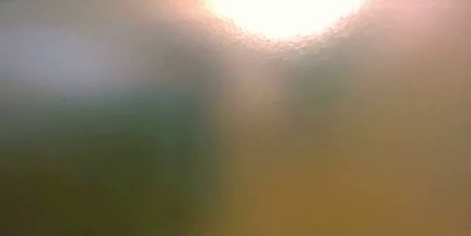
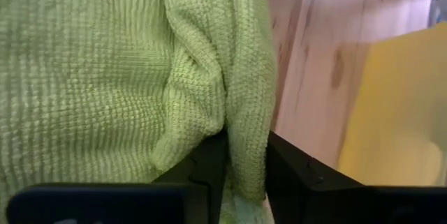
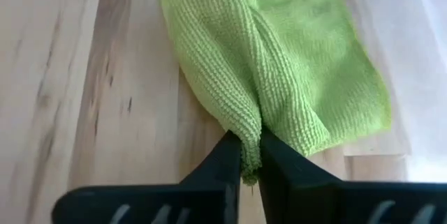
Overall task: Roll microfiber towels into tight, uniform cylinder then place into a basket
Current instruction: Roll the green towel
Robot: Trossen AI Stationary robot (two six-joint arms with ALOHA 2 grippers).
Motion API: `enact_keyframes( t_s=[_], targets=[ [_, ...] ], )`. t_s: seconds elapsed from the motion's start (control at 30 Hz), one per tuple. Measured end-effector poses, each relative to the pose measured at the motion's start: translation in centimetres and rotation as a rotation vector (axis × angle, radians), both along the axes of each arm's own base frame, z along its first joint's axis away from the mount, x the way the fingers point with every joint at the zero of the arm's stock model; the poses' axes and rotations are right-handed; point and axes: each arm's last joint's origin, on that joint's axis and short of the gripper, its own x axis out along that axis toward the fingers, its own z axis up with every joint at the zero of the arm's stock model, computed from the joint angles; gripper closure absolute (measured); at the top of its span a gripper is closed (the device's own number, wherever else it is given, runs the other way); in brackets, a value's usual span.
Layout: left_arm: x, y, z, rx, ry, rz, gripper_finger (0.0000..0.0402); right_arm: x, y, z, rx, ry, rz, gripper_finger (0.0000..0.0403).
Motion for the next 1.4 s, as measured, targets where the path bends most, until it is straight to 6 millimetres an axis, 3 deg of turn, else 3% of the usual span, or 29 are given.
enact_keyframes(
  t_s=[0.13,0.3,0.47,0.67,0.83,1.03,1.4],
  targets=[
    [-0.1,0.2,1.3,0.09,0.005,-0.03,0.0298,-0.1,-0.6,0.0,0.099,0.001,-0.026,0.0398],
    [-0.9,0.5,3.7,0.321,0.133,-0.041,0.0261,-0.1,-1.5,0.1,0.184,-0.004,-0.042,0.04],
    [-1.9,-0.3,5.8,0.515,0.201,-0.09,0.0235,-0.2,-2.6,0.1,0.368,-0.012,-0.081,0.0401],
    [-1.9,-3.0,8.3,0.668,0.13,-0.236,0.0235,-0.7,-4.2,-0.1,0.716,0.02,-0.123,0.0402],
    [-0.5,-5.9,9.2,0.739,-0.016,-0.34,0.024,-0.9,-5.1,0.0,0.789,0.021,-0.185,0.0402],
    [1.5,-8.2,8.2,0.801,-0.119,-0.375,0.0228,-0.9,-5.4,0.0,0.794,0.02,-0.194,0.0402],
    [2.2,-8.0,4.0,0.789,0.072,-0.308,0.0171,-0.9,-5.3,0.0,0.819,0.025,-0.2,0.0402]
  ],
)
